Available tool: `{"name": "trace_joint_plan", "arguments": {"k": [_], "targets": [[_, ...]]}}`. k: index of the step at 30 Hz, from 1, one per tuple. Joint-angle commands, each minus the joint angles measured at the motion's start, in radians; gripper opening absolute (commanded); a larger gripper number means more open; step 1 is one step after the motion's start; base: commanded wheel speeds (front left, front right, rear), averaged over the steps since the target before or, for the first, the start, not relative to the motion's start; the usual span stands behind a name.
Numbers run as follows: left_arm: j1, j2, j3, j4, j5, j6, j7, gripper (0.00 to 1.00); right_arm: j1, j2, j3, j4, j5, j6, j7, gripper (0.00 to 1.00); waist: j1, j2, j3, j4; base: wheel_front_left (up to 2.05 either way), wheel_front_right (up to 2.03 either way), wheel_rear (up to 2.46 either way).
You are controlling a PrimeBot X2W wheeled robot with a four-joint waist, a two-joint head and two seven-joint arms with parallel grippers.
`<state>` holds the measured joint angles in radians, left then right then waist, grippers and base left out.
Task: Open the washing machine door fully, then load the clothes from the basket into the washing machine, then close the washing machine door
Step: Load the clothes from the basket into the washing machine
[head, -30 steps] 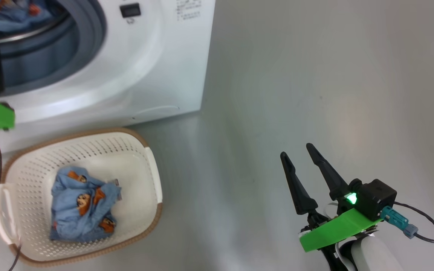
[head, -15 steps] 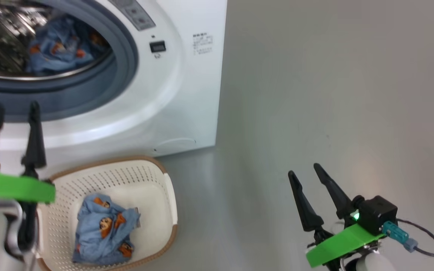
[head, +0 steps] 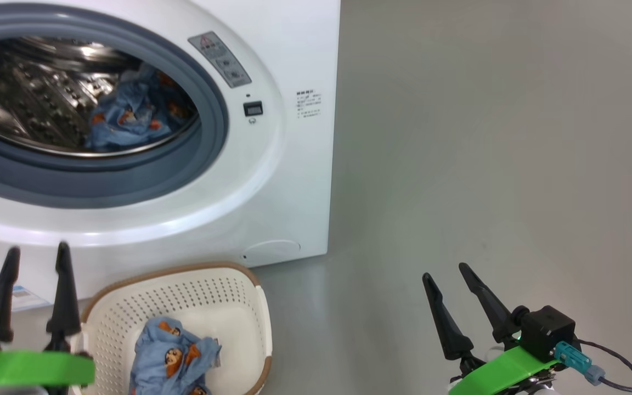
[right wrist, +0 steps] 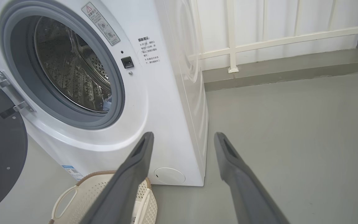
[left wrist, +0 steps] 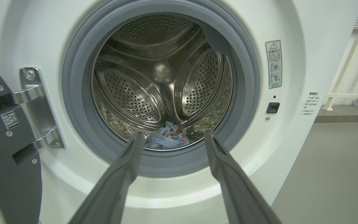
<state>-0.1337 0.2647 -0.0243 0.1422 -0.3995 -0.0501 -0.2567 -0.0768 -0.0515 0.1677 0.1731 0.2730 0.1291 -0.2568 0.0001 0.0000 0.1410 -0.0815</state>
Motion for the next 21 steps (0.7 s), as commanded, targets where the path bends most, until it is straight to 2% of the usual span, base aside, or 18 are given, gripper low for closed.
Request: {"name": "trace_joint_plan", "arguments": {"k": [1,10,21], "targets": [[0.002,0.019,0.054,-0.036,0.020,-0.007,-0.005,1.00,0.008,0.001,0.022,-0.021,-0.013,0.002,-0.005,1.00,-0.0001,0.0000,-0.024,0.003,0.00,0.00,0.00],[0.164,-0.069,0.166,-0.093,0.104,-0.019,-0.005,1.00,0.041,0.001,0.016,-0.009,-0.022,0.002,-0.005,1.00,-0.0001,0.0000,-0.079,-0.002,0.00,0.00,0.00],[0.262,-0.139,0.210,-0.091,0.159,-0.044,-0.005,1.00,0.072,0.001,-0.004,-0.001,-0.038,0.002,-0.005,1.00,-0.0001,0.0000,-0.130,0.002,0.00,0.00,0.00]]}}
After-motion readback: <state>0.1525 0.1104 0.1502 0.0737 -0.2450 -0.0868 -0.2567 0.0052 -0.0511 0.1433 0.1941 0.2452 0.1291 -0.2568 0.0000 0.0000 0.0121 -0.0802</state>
